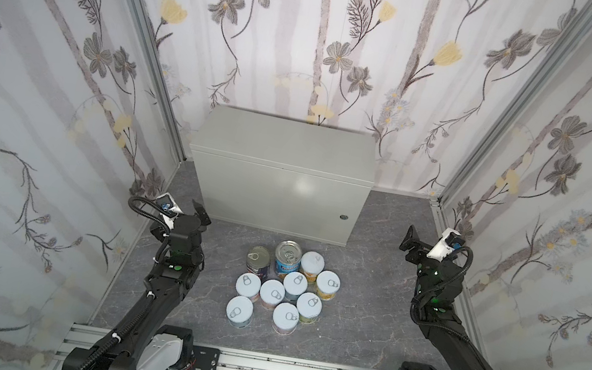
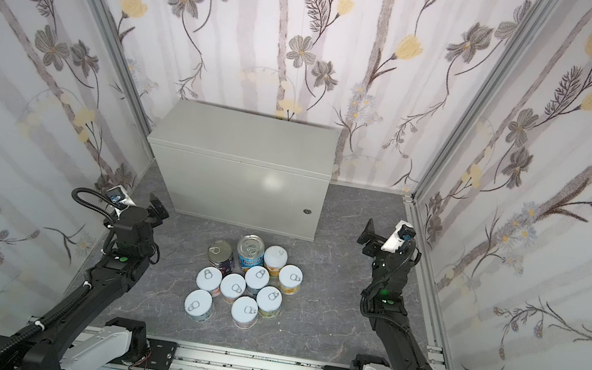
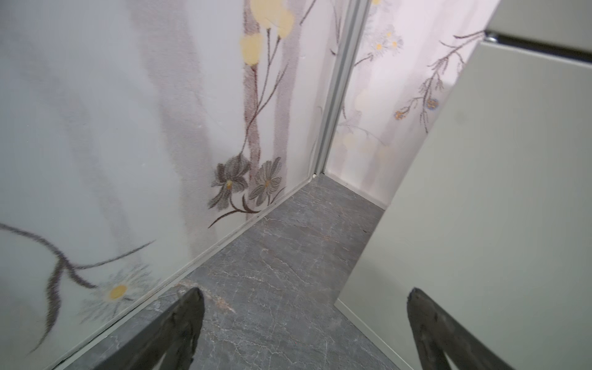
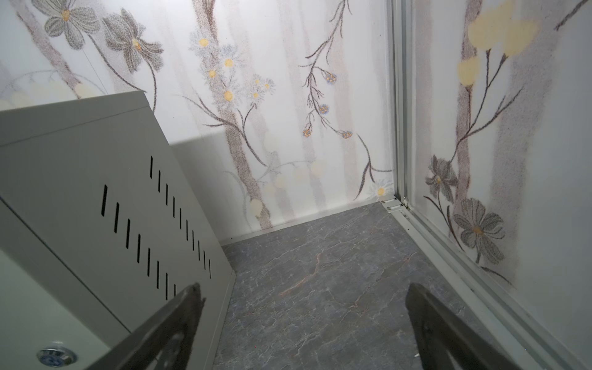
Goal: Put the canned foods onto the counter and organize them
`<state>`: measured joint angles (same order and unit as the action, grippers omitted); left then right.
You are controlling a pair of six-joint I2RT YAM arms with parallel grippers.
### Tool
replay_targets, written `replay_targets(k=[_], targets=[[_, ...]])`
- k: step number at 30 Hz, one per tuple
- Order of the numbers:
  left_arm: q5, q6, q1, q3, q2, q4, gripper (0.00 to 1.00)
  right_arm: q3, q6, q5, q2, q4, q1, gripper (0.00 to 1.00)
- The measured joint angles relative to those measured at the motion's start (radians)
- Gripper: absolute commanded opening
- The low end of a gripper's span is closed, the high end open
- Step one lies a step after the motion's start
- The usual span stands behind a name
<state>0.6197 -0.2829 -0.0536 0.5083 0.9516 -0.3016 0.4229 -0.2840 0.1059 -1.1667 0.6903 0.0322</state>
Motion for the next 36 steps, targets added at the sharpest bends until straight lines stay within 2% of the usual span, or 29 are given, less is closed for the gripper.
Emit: replay_targets(k=[8, 14, 17, 22, 30, 36], targets=[[0.042, -0.086, 0.049, 0.067, 0.030, 0.118, 1.00, -0.032, -0.266, -0.171, 0.038, -0.039, 0.020, 1.00], [-0.017, -0.162, 0.153, 0.262, 0.148, 0.241, 1.00, -0.016, -0.320, -0.208, 0.038, -0.100, 0.040, 1.00], [-0.099, -0.211, 0.214, 0.380, 0.228, 0.321, 1.00, -0.016, -0.328, -0.204, 0.051, -0.131, 0.042, 1.00], [-0.307, -0.279, 0.321, 0.579, 0.378, 0.456, 1.00, -0.016, -0.328, -0.178, 0.073, -0.179, 0.044, 1.00], [-0.623, -0.312, 0.380, 0.876, 0.629, 0.567, 1.00, -0.011, -0.323, -0.189, 0.086, -0.219, 0.044, 1.00], [-0.740, -0.318, 0.395, 1.112, 0.811, 0.662, 1.00, -0.004, -0.317, -0.232, 0.070, -0.206, 0.044, 1.00]])
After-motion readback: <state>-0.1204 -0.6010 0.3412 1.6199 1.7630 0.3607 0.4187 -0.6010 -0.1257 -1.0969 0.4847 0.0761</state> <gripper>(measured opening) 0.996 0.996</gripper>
